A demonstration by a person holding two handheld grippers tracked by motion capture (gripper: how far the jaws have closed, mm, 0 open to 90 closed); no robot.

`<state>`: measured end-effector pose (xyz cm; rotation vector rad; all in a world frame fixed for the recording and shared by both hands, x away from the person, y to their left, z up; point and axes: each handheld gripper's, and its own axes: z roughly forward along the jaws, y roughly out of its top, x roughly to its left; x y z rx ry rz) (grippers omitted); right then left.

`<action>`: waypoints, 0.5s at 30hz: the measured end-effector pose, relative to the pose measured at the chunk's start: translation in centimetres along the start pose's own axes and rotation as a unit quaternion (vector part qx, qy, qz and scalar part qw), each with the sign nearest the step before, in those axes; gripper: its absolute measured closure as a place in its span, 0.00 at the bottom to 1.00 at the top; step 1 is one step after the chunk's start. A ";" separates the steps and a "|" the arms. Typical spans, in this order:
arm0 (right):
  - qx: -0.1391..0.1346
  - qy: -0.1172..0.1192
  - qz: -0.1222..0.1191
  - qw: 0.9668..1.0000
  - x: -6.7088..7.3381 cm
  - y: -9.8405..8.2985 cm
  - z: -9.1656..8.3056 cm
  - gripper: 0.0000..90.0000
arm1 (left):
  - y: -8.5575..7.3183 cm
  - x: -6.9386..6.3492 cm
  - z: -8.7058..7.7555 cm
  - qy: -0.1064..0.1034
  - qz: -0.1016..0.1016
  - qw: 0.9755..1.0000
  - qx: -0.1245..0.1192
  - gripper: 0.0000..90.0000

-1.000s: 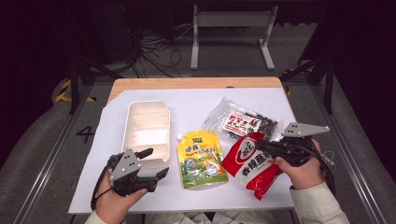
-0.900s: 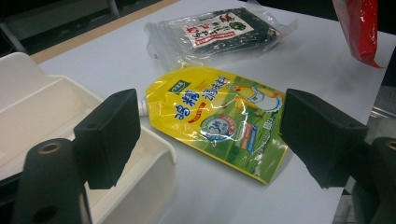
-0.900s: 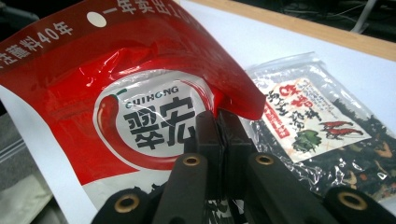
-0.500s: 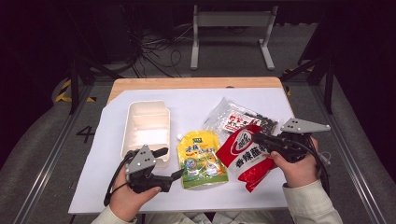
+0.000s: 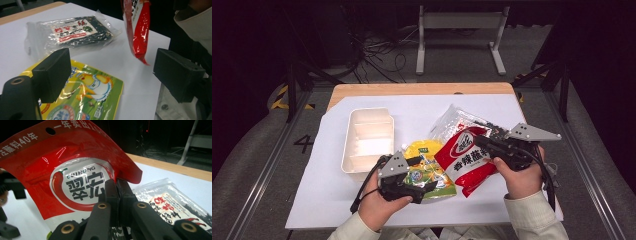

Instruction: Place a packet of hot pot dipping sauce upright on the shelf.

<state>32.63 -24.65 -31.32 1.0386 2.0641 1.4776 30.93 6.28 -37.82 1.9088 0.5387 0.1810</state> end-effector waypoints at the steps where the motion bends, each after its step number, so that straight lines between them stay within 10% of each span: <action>1: -0.003 0.001 -0.001 1.000 0.0 0.0 0.0 0.97 | 0.0 -0.1 0.4 -0.001 0.000 1.000 0.000 0.18; 15: -0.018 0.007 -0.009 1.000 0.9 -0.1 0.5 0.97 | 0.3 -0.1 3.6 -0.020 -0.015 1.000 -0.016 0.19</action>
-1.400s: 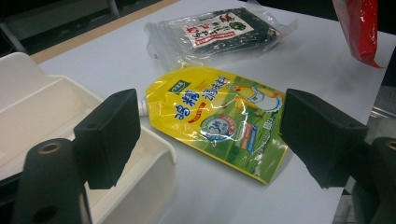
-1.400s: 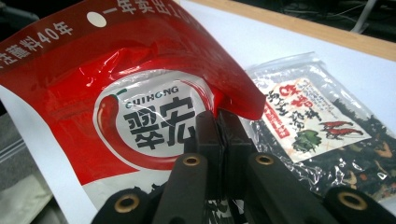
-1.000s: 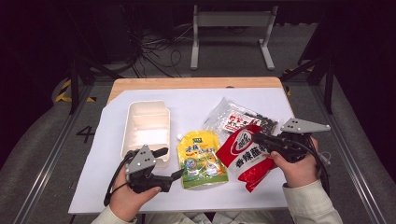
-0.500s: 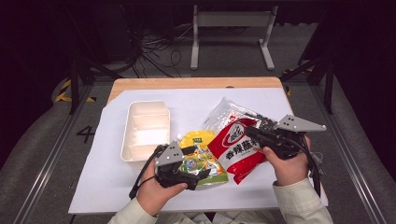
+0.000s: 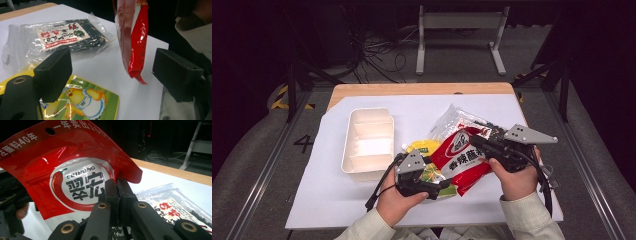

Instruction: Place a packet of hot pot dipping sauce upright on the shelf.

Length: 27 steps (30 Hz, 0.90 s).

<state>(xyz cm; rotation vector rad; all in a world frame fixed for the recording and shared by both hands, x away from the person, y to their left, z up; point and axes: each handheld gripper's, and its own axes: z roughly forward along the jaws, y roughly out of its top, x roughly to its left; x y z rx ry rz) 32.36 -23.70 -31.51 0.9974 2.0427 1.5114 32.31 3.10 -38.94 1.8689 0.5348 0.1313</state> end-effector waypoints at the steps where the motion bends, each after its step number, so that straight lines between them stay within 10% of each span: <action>1: -0.006 0.002 0.000 1.000 0.1 0.0 0.0 0.97 | 0.1 0.0 0.3 -0.003 0.000 1.000 -0.005 0.21; 11: -0.021 0.009 0.007 1.000 0.4 -0.3 0.1 0.97 | 0.2 0.3 0.7 -0.037 0.000 0.999 -0.026 0.52; 16: -0.020 0.025 0.012 0.999 0.6 -0.6 0.5 0.96 | 0.4 0.5 -0.2 -0.033 0.018 0.999 -0.027 0.97; 27: -0.042 0.044 0.000 0.998 0.7 -0.6 0.4 0.88 | 2.0 1.0 -2.6 -0.041 0.026 0.999 0.011 1.00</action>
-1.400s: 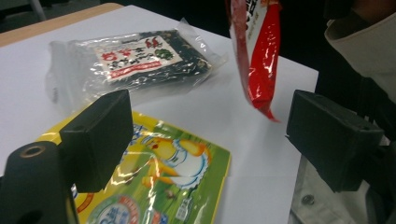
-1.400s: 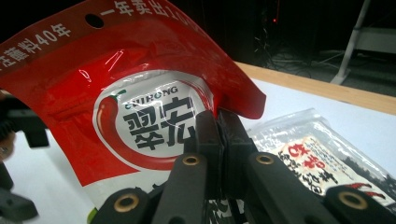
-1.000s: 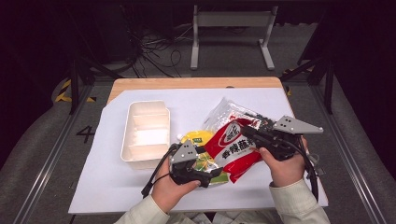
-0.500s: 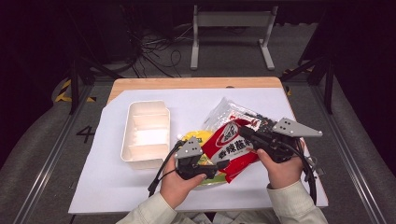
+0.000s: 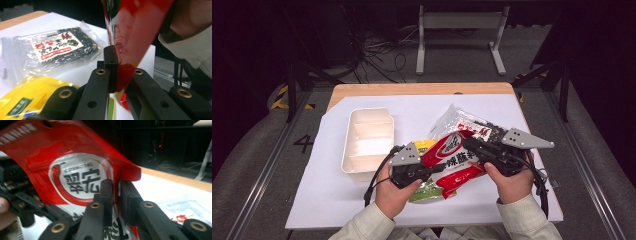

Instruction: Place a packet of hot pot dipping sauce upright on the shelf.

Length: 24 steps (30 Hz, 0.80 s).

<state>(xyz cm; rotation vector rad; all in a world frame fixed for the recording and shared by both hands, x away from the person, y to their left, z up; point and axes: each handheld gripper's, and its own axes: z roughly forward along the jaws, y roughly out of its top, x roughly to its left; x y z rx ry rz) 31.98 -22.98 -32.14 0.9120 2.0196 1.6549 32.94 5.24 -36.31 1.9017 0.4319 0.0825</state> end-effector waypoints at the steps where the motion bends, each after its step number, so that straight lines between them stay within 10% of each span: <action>1: -0.002 -0.003 -0.006 1.000 -0.1 0.0 -0.1 0.90 | 0.2 0.1 -0.4 0.006 0.006 1.000 0.009 1.00; 14: 0.000 -0.008 0.001 1.000 -1.5 -0.3 -1.4 0.86 | 3.3 2.3 -4.6 0.036 0.078 0.995 0.056 1.00; 24: 0.017 -0.016 0.008 1.000 -2.4 -1.0 -1.9 0.85 | 4.6 4.3 -7.4 0.042 0.087 0.993 0.072 1.00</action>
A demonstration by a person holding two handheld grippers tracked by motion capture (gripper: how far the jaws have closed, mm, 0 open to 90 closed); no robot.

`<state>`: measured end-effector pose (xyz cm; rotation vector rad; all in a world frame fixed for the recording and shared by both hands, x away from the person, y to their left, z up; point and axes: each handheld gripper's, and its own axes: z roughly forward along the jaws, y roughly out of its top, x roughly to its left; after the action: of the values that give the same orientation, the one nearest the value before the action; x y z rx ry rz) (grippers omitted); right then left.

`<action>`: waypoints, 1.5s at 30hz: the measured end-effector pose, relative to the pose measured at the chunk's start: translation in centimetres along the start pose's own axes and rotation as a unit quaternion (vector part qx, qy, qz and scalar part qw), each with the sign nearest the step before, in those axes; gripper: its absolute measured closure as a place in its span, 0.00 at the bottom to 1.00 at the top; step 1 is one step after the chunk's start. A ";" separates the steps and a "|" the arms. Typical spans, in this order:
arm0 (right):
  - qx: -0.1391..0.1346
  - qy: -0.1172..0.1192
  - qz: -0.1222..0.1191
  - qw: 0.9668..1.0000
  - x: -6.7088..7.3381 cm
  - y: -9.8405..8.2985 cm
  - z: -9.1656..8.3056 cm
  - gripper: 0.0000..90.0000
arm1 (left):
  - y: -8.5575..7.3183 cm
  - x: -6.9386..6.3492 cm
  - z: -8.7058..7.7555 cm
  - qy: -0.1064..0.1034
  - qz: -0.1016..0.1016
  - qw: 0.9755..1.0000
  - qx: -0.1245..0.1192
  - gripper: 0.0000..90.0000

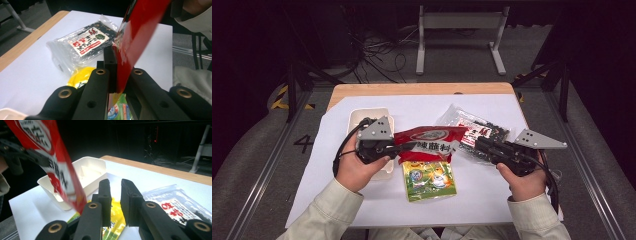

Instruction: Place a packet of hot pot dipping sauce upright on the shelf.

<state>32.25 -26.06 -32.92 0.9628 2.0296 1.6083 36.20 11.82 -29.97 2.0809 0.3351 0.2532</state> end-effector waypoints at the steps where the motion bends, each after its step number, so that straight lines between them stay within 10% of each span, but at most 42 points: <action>1: 0.003 -0.006 0.000 1.000 -0.3 -0.2 -0.1 0.84 | -0.1 0.6 -0.5 0.005 -0.002 1.000 0.000 1.00; 25: 0.028 -0.059 -0.021 0.998 -2.5 -1.3 -1.1 0.76 | -2.8 6.2 -5.0 0.084 -0.052 0.995 -0.009 1.00; 34: 0.030 -0.078 -0.054 0.995 -2.8 -1.5 -1.6 0.72 | -4.5 8.9 -6.2 0.117 -0.078 0.990 -0.014 1.00; 45: 0.043 -0.098 -0.040 0.993 -3.4 -2.2 -2.5 0.71 | -5.9 11.7 -6.4 0.149 -0.096 0.984 -0.012 1.00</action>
<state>32.32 -30.43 -34.69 1.0130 1.9900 1.3378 44.41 23.81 -31.29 1.9707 0.7062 0.4516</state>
